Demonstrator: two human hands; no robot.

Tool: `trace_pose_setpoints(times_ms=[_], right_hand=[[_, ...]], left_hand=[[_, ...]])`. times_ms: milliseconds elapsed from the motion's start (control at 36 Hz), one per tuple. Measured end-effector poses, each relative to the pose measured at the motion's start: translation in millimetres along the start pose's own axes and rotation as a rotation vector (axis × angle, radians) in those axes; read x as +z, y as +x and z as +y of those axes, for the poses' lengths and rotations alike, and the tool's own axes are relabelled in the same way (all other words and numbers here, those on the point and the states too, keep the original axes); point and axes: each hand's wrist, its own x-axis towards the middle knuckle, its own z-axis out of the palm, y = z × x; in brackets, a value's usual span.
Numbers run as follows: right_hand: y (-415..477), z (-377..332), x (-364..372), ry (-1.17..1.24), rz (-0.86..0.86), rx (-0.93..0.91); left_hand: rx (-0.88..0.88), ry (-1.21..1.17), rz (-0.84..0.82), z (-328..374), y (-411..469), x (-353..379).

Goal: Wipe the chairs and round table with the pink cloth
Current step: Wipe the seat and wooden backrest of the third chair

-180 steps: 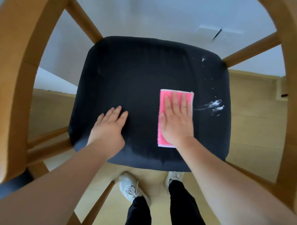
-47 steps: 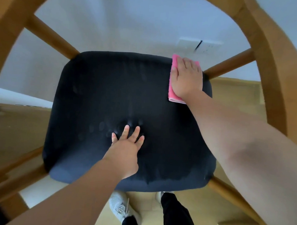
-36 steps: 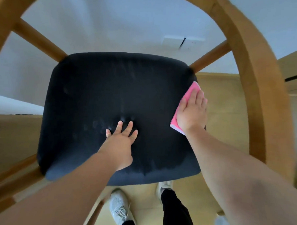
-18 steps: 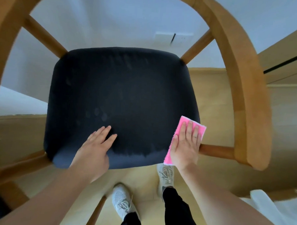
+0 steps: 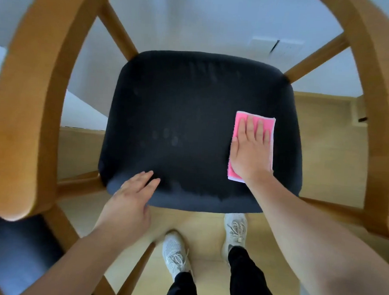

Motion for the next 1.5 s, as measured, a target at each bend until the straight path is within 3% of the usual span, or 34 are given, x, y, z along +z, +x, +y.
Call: trace_pose_setpoints(times_ms=[194,556,722,1056,1500], right_hand=[[11.5,-81.1,-2.3,0.007,-0.007,-0.201],[-24.2,-208.7,8.3,-0.015,0.045,-0.605],[-59.2,-240.5,24.2,-0.012,0.039,-0.658],[-85.8,-163.1,38.9,-0.086,0.018,-0.682],[-110.8,9.9,31.5,-0.172,-0.034,-0.442]], left_hand=[[-0.039,-0.107,0.104,-19.6,-41.8,-18.7],[0.011,-0.023,0.181,-41.3,-100.2,-51.3],[0.017,-0.017,0.209,-45.7,-114.7,-53.5],[0.178,-0.018,0.211,-24.5,-92.6,-54.0],[0.256,-0.002,0.153,30.6,-86.4,-2.6]])
